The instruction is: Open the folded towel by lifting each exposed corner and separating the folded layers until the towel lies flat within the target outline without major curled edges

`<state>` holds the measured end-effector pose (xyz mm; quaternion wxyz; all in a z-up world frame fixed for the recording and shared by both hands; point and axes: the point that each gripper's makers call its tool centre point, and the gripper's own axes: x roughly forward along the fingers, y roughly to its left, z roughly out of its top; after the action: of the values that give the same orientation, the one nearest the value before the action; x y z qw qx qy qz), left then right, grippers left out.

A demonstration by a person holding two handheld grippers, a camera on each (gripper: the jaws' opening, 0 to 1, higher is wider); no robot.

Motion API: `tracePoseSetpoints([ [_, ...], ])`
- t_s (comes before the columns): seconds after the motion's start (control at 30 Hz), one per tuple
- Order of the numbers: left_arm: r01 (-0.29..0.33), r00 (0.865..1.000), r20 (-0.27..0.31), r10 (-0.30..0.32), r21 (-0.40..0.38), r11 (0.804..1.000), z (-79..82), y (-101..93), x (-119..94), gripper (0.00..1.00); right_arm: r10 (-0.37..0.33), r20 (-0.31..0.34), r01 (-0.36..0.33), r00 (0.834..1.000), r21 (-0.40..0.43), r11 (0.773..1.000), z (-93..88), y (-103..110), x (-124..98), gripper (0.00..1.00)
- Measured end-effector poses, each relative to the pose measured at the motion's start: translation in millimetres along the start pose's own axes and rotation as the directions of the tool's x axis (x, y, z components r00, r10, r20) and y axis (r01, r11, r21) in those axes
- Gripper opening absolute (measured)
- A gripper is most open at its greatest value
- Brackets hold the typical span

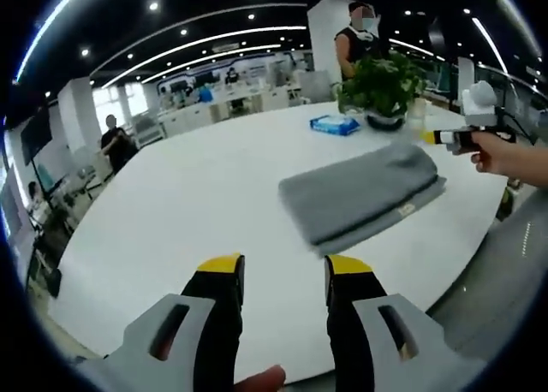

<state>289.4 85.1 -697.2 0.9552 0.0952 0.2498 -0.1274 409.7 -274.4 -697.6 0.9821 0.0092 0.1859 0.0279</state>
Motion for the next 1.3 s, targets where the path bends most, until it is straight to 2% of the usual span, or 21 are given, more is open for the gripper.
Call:
tracePoseSetpoints([
  [0.07,0.02,1.0,-0.004,-0.02,-0.011,1.0,4.3,-4.8,7,0.37,0.019,0.015,-0.019,1.0,-0.003,1.0,8.0,2,2,0.18],
  [0.17,0.051,0.999,-0.014,-0.052,-0.053,0.997,10.3,-11.8,19,0.37,0.056,0.005,-0.056,0.998,-0.005,0.998,14.5,5,8,0.18],
  [0.23,0.063,0.998,-0.007,-0.063,-0.067,0.996,17.9,-14.4,31,0.37,0.079,-0.003,-0.079,0.997,-0.045,0.996,17.5,6,17,0.18],
  [0.4,0.1,0.995,0.01,-0.1,-0.121,0.988,31.3,-25.5,59,0.37,0.115,-0.039,-0.118,0.993,-0.096,0.988,12.3,12,36,0.17],
  [0.53,0.13,0.992,0.016,-0.129,-0.142,0.981,35.7,-37.4,83,0.37,0.126,-0.083,-0.139,0.988,-0.165,0.976,2.1,14,51,0.16],
  [0.83,0.165,0.985,-0.01,-0.17,-0.19,0.968,20.8,-52.6,116,0.35,0.136,-0.187,-0.17,0.973,-0.184,0.968,-33.1,9,84,0.15],
  [1.03,0.175,0.981,-0.036,-0.189,-0.231,0.957,5.3,-59.6,132,0.35,0.122,-0.257,-0.17,0.959,-0.176,0.969,-56.7,3,88,0.14],
  [1.17,0.182,0.977,-0.08,-0.199,-0.182,0.966,-7.3,-64.3,141,0.32,0.121,-0.286,-0.178,0.951,-0.184,0.967,-64.8,2,87,0.13],
  [1.3,0.176,0.974,-0.11,-0.199,-0.187,0.966,-18.0,-63.7,146,0.32,0.122,-0.312,-0.192,0.942,-0.205,0.96,-69.9,3,89,0.11],
])
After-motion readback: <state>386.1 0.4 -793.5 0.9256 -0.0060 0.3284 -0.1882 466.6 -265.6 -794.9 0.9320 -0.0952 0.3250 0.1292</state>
